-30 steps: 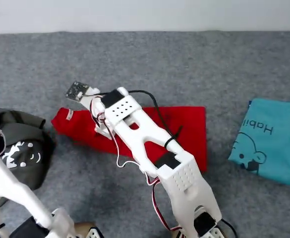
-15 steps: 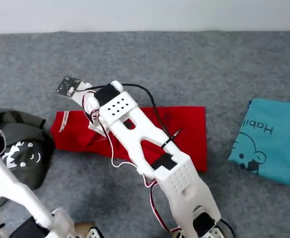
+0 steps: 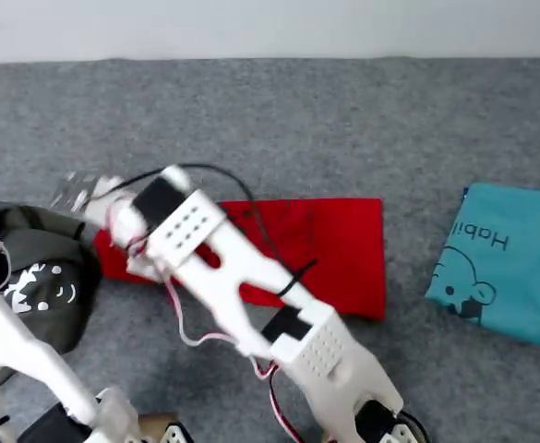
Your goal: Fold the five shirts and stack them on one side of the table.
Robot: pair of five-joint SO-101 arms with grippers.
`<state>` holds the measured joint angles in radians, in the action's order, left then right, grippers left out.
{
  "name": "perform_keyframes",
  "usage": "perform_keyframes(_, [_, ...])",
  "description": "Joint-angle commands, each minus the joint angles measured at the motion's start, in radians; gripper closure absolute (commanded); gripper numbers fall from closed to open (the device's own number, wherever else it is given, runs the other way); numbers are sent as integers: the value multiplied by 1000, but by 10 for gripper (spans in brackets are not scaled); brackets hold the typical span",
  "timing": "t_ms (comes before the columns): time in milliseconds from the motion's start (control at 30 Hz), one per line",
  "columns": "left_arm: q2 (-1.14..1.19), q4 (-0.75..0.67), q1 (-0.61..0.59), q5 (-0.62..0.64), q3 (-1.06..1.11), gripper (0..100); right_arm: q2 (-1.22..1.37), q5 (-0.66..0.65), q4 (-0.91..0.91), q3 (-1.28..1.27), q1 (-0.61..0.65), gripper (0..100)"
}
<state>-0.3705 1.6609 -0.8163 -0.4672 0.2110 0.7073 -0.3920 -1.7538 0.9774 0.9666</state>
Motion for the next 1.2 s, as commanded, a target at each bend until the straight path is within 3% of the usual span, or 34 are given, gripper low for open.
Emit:
perform_keyframes(0, [-37, 6, 3, 5, -25, 989, 16, 3, -4, 32, 58, 986])
perform_keyframes(100, [-37, 6, 3, 5, -25, 989, 96, -20, 65, 32, 2, 977])
perform_keyframes(300, [-43, 23, 3, 3, -18, 990, 139, -210, 220, 117, -153, 977])
perform_keyframes(500, [-43, 20, 6, 3, 21, 991, 160, -272, 222, 327, -173, 977])
perform_keyframes(767, [-44, 6, 3, 2, 19, 991, 154, -219, -42, 382, -65, 977])
perform_keyframes(900, [-44, 6, 5, 2, 21, 991, 157, -72, -39, 356, -24, 974])
perform_keyframes(1033, [-44, 6, 6, 2, 21, 991, 214, -75, -18, 290, -1, 977])
perform_keyframes(1167, [-43, 6, 6, 2, 21, 991, 321, -94, 114, 279, -94, 977])
